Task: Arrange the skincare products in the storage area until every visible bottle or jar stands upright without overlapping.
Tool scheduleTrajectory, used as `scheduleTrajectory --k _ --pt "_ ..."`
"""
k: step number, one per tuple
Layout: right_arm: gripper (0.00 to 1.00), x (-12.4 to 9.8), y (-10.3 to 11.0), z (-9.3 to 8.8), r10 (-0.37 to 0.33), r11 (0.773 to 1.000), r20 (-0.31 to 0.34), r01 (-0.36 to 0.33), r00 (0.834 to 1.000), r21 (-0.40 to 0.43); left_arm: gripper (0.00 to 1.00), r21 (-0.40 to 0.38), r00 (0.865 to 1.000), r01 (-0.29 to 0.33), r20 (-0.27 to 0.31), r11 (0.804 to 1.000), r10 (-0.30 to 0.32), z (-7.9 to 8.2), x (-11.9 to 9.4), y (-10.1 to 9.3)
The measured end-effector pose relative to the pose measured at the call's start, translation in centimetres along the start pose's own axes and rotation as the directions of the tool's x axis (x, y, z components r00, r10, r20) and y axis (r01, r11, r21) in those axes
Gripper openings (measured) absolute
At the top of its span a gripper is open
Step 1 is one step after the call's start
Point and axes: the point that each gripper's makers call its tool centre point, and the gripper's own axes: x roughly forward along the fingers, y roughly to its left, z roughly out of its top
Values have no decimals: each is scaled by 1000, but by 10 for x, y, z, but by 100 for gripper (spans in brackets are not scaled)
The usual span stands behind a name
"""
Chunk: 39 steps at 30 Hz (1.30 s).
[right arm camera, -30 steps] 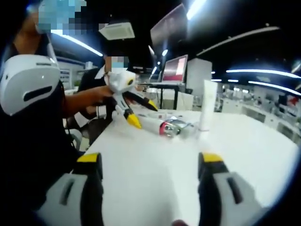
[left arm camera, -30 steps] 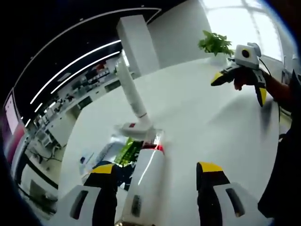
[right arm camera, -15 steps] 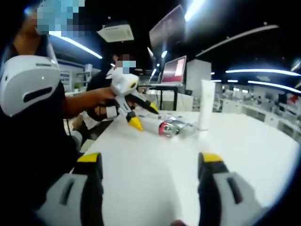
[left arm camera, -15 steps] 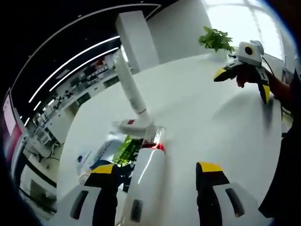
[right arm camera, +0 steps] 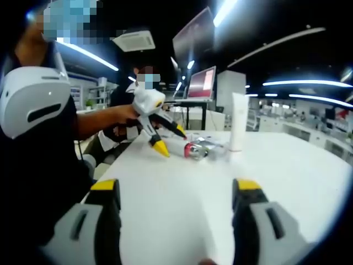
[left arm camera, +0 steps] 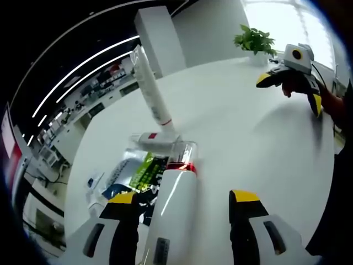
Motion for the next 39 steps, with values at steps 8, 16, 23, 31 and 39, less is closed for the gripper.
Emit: scheduleTrajectory --k 8,16,23,31,39 --pt "84 -2 -1 -1 -3 1000 -1 3 1000 2 67 1 1000 7 -21 1000 -7 -3 5 0" --pt "83 -3 -1 -3 -2 1000 -5 2 1000 6 67 -10 999 19 -29 1000 -19 -5 10 0" --pt "83 -2 -2 -5 -1 1000 -9 1 1000 13 66 3 999 18 -37 1000 -18 -3 12 1" --pt "83 -1 -1 -8 0 1000 -18 0 1000 17 63 -2 999 34 -39 999 -34 -2 15 1" --pt "83 0 -2 -10 1 1000 -23 -1 1000 19 61 -11 998 47 -40 999 -47 -2 16 1"
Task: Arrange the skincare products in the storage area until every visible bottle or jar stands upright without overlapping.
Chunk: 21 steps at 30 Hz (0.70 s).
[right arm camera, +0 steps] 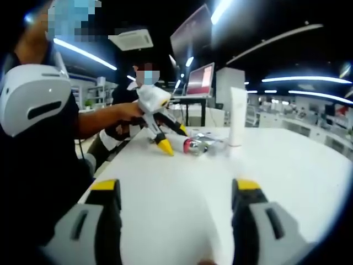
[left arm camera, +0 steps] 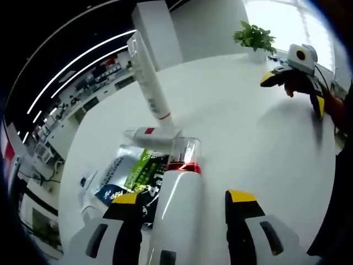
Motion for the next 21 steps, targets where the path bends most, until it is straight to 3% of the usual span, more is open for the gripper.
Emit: scheduleTrajectory --k 21 --pt "83 1 2 -3 9 1000 -10 -9 1000 4 57 -49 999 41 -5 998 -41 0 4 -3"
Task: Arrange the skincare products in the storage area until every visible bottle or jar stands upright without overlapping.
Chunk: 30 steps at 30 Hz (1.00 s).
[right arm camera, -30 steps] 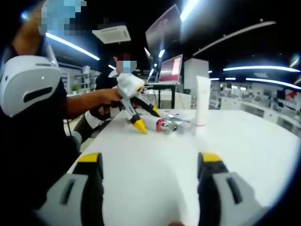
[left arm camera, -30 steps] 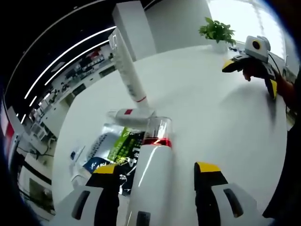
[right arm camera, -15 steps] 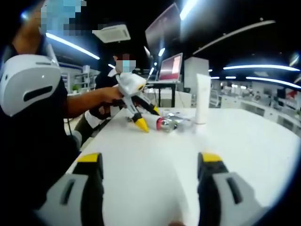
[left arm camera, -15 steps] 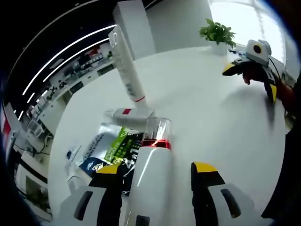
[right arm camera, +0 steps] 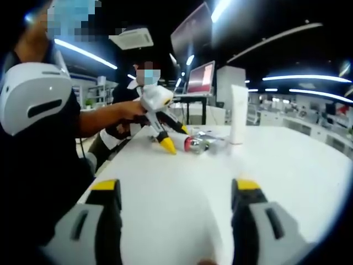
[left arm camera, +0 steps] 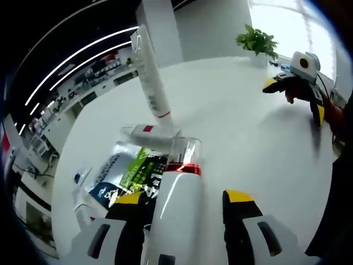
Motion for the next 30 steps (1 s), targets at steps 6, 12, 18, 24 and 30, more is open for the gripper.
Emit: scheduleTrajectory --k 6,12,18,24,30 --pt "82 0 0 0 2 1000 -2 -2 1000 1 48 -6 1000 17 -8 1000 -17 0 1 -1" --pt "82 0 1 0 4 1000 -2 -4 1000 -2 47 -9 1000 20 -12 1000 -20 0 2 -1" --pt "82 0 1 0 5 1000 -6 -5 1000 -5 47 -11 1000 25 -14 1000 -25 1 3 -1" --pt "82 0 2 0 6 1000 -7 -6 1000 -10 46 2 999 27 -23 1000 -27 2 4 0" --pt "82 0 2 -2 3 1000 -14 -4 1000 -14 44 28 999 20 -37 999 -19 5 6 0"
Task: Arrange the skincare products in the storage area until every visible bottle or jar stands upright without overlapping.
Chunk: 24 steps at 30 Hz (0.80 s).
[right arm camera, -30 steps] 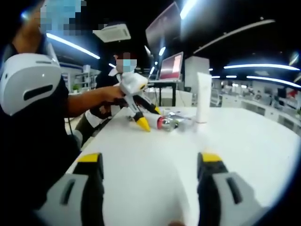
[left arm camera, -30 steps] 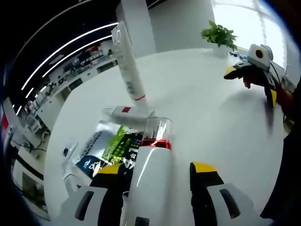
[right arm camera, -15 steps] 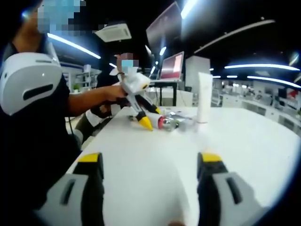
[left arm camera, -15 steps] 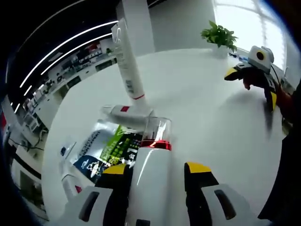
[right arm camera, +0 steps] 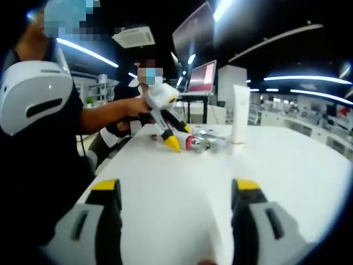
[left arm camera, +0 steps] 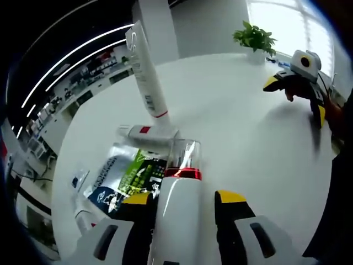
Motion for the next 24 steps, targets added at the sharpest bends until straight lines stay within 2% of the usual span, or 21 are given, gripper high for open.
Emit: scheduleTrajectory --k 24 --pt "82 1 3 -2 9 1000 -13 -9 1000 -7 33 13 1000 -17 -14 1000 17 -1 -1 2"
